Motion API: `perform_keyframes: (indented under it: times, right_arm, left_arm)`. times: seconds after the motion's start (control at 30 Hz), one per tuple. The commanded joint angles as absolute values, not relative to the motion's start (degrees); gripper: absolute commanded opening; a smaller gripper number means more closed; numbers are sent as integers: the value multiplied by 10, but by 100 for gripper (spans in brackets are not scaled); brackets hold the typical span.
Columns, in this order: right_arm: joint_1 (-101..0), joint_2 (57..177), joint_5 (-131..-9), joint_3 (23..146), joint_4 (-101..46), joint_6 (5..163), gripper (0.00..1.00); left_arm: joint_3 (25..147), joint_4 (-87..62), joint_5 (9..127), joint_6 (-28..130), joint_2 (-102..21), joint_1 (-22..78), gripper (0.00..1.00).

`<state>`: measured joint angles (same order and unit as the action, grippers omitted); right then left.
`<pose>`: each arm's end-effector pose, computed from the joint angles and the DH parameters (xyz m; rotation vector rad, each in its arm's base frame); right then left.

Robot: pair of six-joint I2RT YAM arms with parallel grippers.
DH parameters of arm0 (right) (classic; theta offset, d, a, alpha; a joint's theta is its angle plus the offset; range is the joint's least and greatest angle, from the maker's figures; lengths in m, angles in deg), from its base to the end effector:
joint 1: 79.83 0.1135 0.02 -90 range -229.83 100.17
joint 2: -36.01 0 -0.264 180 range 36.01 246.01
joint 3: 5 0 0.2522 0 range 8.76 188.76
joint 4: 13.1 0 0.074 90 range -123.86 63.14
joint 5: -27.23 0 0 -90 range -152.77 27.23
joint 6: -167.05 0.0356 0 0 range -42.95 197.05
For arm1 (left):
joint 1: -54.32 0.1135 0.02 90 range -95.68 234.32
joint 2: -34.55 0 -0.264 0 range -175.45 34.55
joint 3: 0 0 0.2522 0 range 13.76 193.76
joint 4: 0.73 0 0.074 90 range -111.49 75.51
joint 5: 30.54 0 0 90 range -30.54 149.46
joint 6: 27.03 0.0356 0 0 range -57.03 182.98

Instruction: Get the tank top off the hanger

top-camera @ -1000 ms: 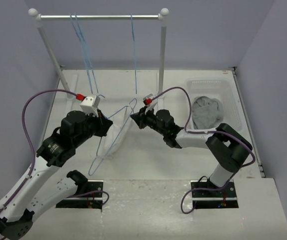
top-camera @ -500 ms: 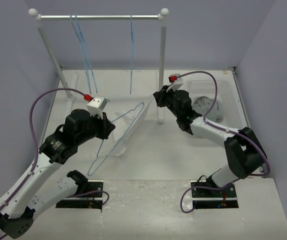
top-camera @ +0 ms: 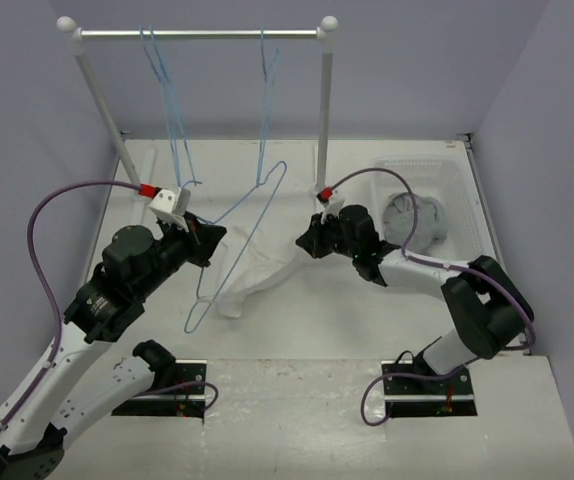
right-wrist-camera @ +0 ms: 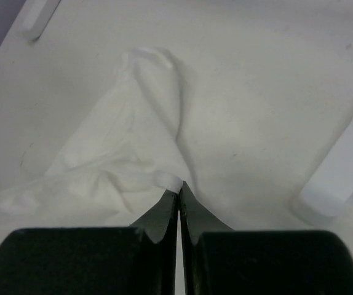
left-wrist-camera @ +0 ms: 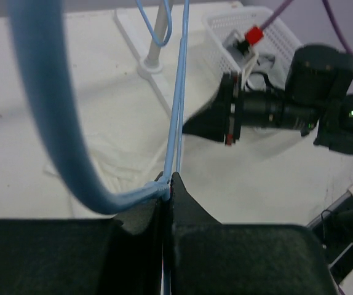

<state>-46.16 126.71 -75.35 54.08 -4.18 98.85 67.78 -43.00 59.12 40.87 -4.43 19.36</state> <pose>0.2773 0.1940 0.2033 -0.3616 2.0239 0.8352 0.1168 -0.0814 0.3755 0.2042 1.8510 -0.6967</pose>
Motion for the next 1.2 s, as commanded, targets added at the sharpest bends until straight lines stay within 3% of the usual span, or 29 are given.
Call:
perform_keyframes:
  times: [0.0,0.1,0.23,0.33,0.37,0.4,0.47,0.5,0.77,1.17]
  right_arm:
    - [-418,1198,-845,492,2,978,0]
    - [-359,1171,-874,457,13,959,0]
    - [-331,1144,-1032,444,32,933,0]
    - [-329,1142,-1066,507,-94,881,0]
    - [-327,1143,-1022,517,-139,875,7]
    - [-327,1141,-996,524,-150,864,31]
    - [-327,1122,-923,515,-138,855,69]
    - [-327,1114,-919,508,-137,847,99]
    - [-293,1126,-1000,548,-125,794,98]
    - [-239,1272,-880,619,58,829,92]
  left_arm:
    - [657,-308,540,393,-33,192,0]
    - [636,-240,517,393,-30,192,0]
    - [604,-126,529,401,-31,192,0]
    - [610,-91,533,408,-51,191,0]
    - [614,-90,535,414,-56,191,0]
    - [622,-90,539,416,-66,192,0]
    - [628,-90,545,421,-75,192,0]
    - [630,-87,550,421,-76,191,0]
    - [629,-47,541,401,-90,192,0]
    - [663,8,542,394,-108,192,0]
